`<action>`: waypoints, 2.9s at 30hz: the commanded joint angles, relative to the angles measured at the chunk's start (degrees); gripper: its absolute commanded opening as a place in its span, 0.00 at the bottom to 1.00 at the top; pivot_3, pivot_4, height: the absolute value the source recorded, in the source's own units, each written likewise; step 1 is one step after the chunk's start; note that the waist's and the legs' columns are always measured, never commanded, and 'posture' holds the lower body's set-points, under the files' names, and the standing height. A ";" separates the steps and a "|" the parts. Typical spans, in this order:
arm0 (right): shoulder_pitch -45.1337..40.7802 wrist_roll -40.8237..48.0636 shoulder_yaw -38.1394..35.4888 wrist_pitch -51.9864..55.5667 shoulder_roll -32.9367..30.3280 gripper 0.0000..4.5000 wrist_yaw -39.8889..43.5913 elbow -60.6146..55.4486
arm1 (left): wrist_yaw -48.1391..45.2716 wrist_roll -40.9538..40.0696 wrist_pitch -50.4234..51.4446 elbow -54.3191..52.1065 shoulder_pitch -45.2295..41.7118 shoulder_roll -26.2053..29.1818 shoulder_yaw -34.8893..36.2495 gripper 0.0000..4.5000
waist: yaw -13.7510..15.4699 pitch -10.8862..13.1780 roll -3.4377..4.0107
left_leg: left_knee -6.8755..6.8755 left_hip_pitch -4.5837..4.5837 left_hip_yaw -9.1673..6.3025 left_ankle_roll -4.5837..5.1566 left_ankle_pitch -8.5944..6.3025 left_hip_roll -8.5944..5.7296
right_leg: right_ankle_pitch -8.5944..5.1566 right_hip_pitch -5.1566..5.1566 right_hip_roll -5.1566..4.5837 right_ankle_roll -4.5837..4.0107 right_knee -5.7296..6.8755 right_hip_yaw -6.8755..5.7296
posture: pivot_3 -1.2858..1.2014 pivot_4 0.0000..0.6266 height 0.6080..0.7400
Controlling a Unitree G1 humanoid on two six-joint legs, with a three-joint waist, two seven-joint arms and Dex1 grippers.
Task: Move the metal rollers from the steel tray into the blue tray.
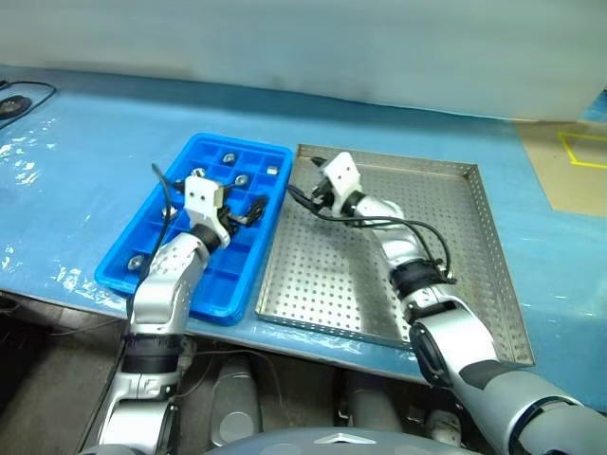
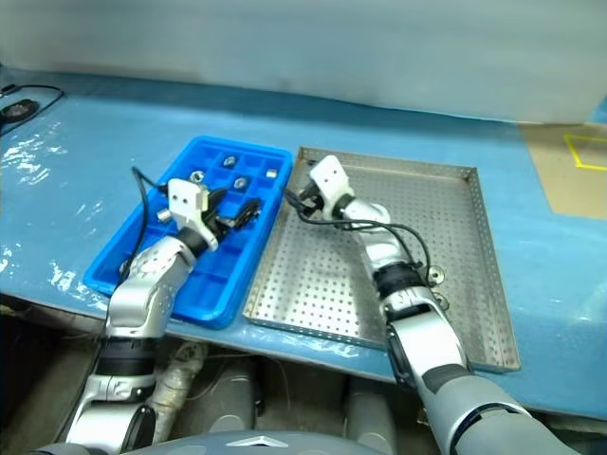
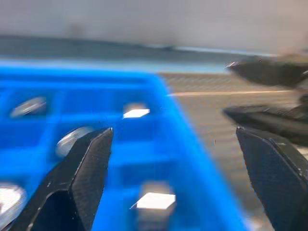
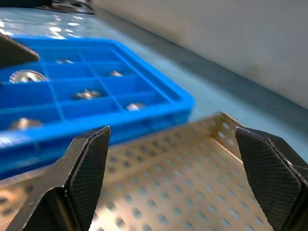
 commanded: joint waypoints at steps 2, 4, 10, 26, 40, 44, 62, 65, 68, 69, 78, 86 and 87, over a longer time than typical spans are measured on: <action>6.11 0.43 -3.03 4.53 -3.20 0.97 -4.00 -12.84 | -10.86 -0.36 -3.76 8.03 -8.15 0.31 -5.02 0.96 | -1.24 0.00 0.00 | 0.00 -0.01 0.00 0.00 0.01 0.00 | 0.00 0.03 0.00 0.01 0.00 -0.03 | 0.36 0.24 1.00; 9.63 0.34 -3.90 7.24 -4.43 0.97 -5.77 -18.30 | -14.13 0.05 -5.29 13.08 -11.52 -0.59 -6.57 0.96 | -2.72 0.00 -0.01 | 0.05 0.04 0.06 0.05 -0.01 -0.03 | 0.03 0.04 0.00 0.06 -0.02 0.09 | 0.34 0.24 1.00; 17.79 0.30 -6.91 14.07 -6.72 0.97 -10.30 -31.06 | -16.27 4.96 -12.28 28.35 -19.16 -3.69 -9.99 0.96 | -6.95 -0.01 -0.02 | 0.13 0.18 0.20 0.22 -0.11 -0.10 | 0.10 0.10 0.05 0.16 -0.12 0.21 | 0.27 0.24 1.00; 31.15 1.81 -19.14 24.06 -17.03 0.97 -14.22 -46.17 | -23.53 9.81 -23.99 52.49 -31.24 -14.11 -11.02 0.96 | -17.03 -0.01 -0.01 | 0.65 0.09 0.29 1.25 -0.76 -0.63 | 0.18 0.77 -0.39 0.48 -1.03 0.12 | 0.19 0.24 1.00; 41.71 1.76 -23.83 29.75 -16.71 0.97 -16.69 -58.46 | -16.11 18.03 -27.03 67.90 -38.47 -17.71 -11.02 0.96 | -26.45 -0.03 0.03 | 1.10 -0.34 0.22 2.14 -1.31 -1.70 | 0.00 0.99 -1.53 1.50 -1.37 -0.12 | 0.13 0.24 1.00; 41.57 1.69 -22.53 30.14 -17.21 0.97 -16.03 -58.17 | -17.23 18.59 -26.88 68.00 -37.41 -16.11 -10.83 0.96 | -28.73 -0.03 0.03 | 1.23 -0.42 0.20 2.46 -1.51 -1.95 | 0.22 1.29 -1.85 1.91 -1.97 -0.20 | 0.14 0.24 1.00; 36.68 3.78 -16.46 30.57 -18.09 0.97 -8.56 -55.61 | -19.22 18.65 -25.92 64.04 -33.12 -13.30 -9.95 0.76 | -30.60 -0.02 0.03 | 1.73 -0.58 0.05 3.41 -2.12 -2.85 | 0.10 2.14 -3.13 2.14 -2.50 -0.82 | 0.18 0.24 1.00; 36.22 3.82 -15.85 30.40 -17.76 0.97 -8.10 -55.13 | -18.84 18.60 -26.10 63.75 -33.23 -13.24 -9.61 0.52 | -30.57 -0.02 0.04 | 1.75 -0.65 0.06 3.70 -2.17 -2.91 | 0.06 2.22 -3.35 2.19 -2.59 -0.87 | 0.18 0.24 1.00; 34.93 3.70 -14.39 29.77 -17.43 0.97 -7.41 -53.67 | -17.14 18.39 -25.99 63.26 -33.14 -12.89 -8.88 0.41 | -30.52 -0.02 0.03 | 1.81 -0.71 0.06 3.88 -2.22 -2.99 | 0.06 2.29 -3.46 2.19 -2.71 -0.89 | 0.21 0.24 1.00; 34.22 3.77 -13.93 29.60 -17.32 0.97 -7.14 -53.07 | -16.80 18.25 -25.76 63.01 -33.02 -12.67 -8.63 0.41 | -30.46 -0.02 0.03 | 1.82 -0.71 0.06 3.89 -2.22 -3.01 | 0.06 2.29 -3.48 2.19 -2.72 -0.90 | 0.21 0.24 1.00; 21.15 6.34 -6.74 25.42 -15.30 0.97 1.53 -40.24 | -12.09 15.46 -23.37 52.95 -27.51 -7.49 -4.25 0.41 | -28.84 -0.01 0.02 | 1.85 -0.76 -0.07 3.97 -2.17 -2.95 | 0.09 2.34 -3.55 2.14 -2.57 -1.54 | 0.32 0.24 1.00; 8.83 6.59 4.22 19.04 -10.13 0.97 17.70 -23.83 | -7.26 4.80 -19.47 20.76 -12.92 -4.00 3.90 0.41 | -19.84 0.08 -0.09 | 1.94 -1.01 -0.24 4.29 -1.96 -2.49 | 0.03 1.91 -3.43 2.02 -1.74 -1.89 | 0.46 0.24 1.00; 7.66 6.62 4.96 18.18 -9.35 0.97 18.82 -22.07 | -6.57 4.31 -18.43 17.31 -11.00 -3.53 4.09 0.41 | -18.11 0.08 -0.09 | 1.95 -0.98 -0.24 4.29 -1.95 -2.30 | 0.01 1.92 -3.39 1.97 -1.68 -1.90 | 0.47 0.24 1.00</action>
